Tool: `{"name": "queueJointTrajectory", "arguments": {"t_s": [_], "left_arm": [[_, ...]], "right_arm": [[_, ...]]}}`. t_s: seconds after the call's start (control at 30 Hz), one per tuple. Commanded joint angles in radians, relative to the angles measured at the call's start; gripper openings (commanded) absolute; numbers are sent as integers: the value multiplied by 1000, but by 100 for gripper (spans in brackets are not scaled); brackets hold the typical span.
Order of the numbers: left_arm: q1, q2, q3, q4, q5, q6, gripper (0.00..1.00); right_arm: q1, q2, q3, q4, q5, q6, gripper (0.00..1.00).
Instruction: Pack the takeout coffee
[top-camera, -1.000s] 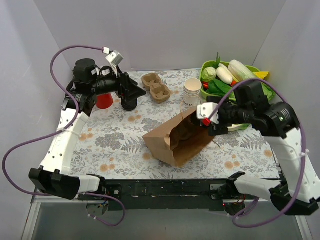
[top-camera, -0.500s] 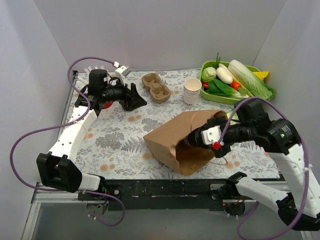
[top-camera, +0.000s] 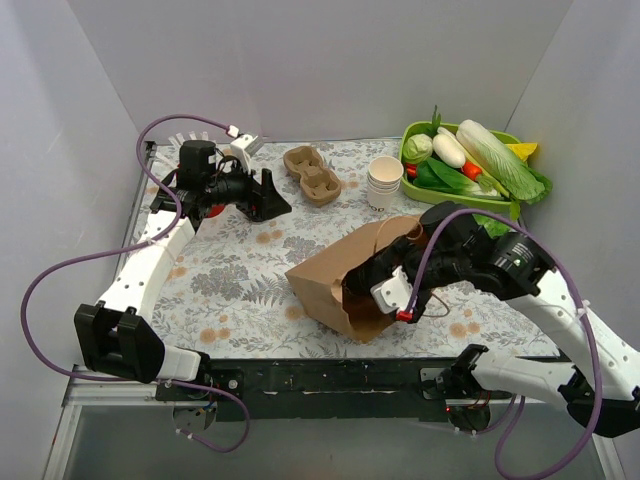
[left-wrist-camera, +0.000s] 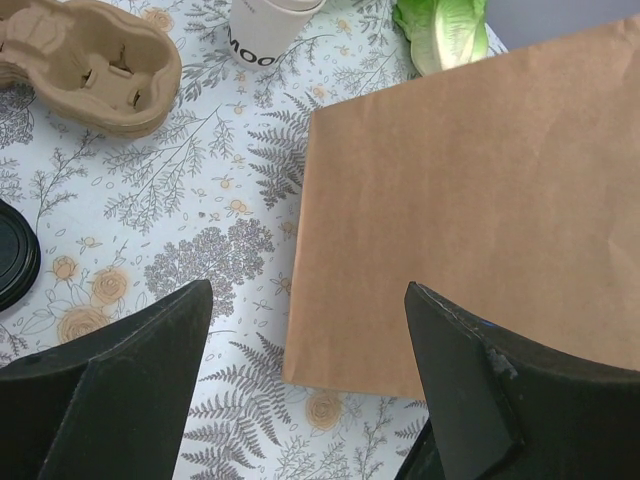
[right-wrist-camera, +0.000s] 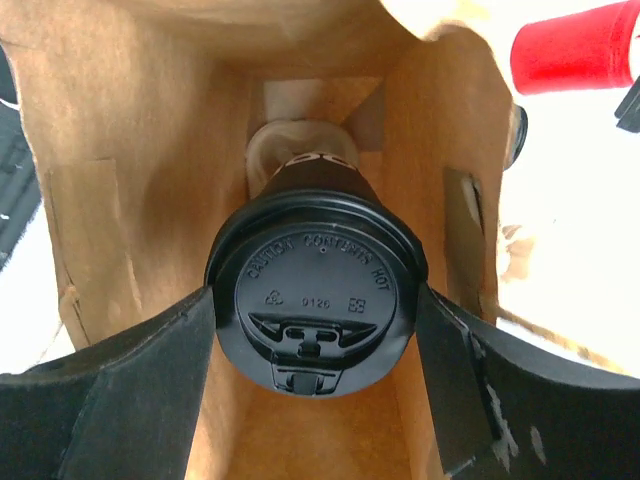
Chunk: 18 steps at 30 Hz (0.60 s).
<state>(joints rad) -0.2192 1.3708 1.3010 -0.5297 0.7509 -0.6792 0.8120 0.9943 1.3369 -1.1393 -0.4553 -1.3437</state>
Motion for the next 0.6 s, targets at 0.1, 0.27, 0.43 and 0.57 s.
{"name": "queueJointTrajectory", "arguments": {"t_s": [0.1,0.27,0.43,0.57], "left_arm": [[7,11,34,-32,-22,35,78],[7,24,47,-53,-15,50,78],[7,40,47,-58,-10,70,78],[9,63,43,-50,22,64,78]], "right_arm": [[142,61,-22,124,277,-17,1],[147,105,-38,107,372,-17,1],[147,138,-42,75,425,0,1],[141,133,-79,108,446,3,1]]}}
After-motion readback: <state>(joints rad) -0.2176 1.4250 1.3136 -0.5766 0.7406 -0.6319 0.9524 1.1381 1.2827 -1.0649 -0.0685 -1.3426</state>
